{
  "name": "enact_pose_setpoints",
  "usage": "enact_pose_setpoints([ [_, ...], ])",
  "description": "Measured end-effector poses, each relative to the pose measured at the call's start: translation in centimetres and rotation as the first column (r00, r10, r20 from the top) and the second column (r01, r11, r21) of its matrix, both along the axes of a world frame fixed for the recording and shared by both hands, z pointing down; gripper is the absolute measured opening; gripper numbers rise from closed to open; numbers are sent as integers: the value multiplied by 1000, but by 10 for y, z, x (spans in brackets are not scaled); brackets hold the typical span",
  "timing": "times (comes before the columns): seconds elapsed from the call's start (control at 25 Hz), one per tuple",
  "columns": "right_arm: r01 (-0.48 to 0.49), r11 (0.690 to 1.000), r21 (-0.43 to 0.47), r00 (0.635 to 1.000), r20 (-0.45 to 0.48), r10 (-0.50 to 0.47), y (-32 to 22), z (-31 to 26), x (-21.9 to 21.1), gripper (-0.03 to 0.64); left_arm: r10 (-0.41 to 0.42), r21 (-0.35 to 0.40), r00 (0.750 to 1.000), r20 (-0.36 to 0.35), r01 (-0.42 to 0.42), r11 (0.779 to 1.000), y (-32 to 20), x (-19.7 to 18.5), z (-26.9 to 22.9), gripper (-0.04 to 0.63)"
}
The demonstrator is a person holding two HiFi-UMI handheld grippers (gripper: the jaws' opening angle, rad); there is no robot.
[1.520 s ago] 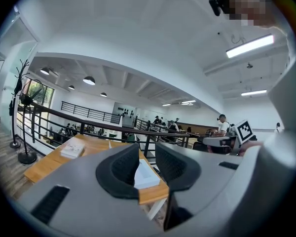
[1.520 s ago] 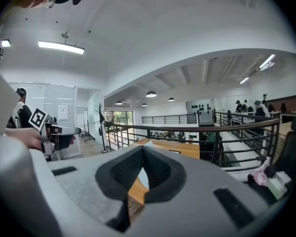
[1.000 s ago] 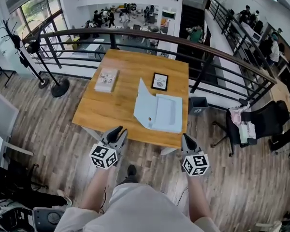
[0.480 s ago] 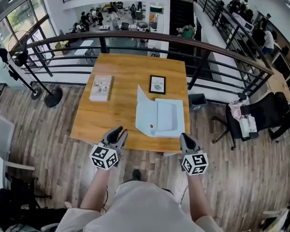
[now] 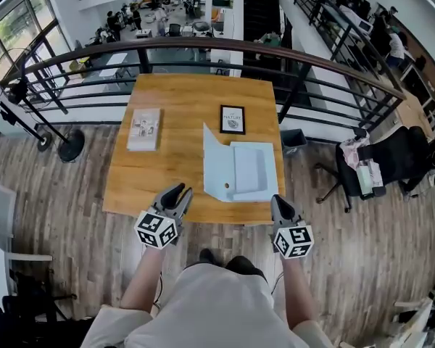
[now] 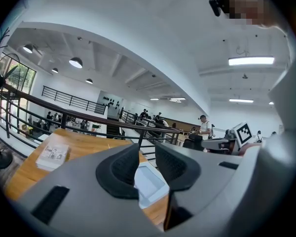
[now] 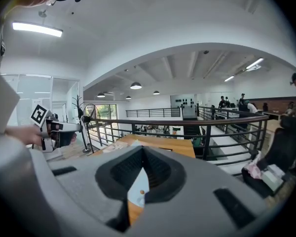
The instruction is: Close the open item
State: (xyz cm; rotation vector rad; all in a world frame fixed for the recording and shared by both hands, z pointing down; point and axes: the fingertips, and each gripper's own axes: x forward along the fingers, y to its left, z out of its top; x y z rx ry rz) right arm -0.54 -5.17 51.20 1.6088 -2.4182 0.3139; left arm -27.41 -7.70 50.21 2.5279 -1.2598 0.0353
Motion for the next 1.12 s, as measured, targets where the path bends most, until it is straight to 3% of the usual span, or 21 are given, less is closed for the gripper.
enact_pose_setpoints([
  [0.36, 20, 999, -26, 1000, 2, -20, -36, 10, 7, 2, -11, -33, 1000, 6, 11, 999, -33, 9, 11, 98],
  [0.72, 124, 990, -60, 992, 1, -124, -94, 24, 20, 2, -78, -97, 996, 38, 82, 992, -67, 29, 34, 98],
  [0.96, 186, 978, -95, 983, 5, -186, -128, 47, 39, 2, -136, -131, 989, 60, 143, 981, -93, 46, 55, 98],
  [1.12, 230, 966, -119, 973, 16, -230, -153, 61, 47, 2, -167, -180, 980, 113, 185, 966, -114, 50, 76, 100],
])
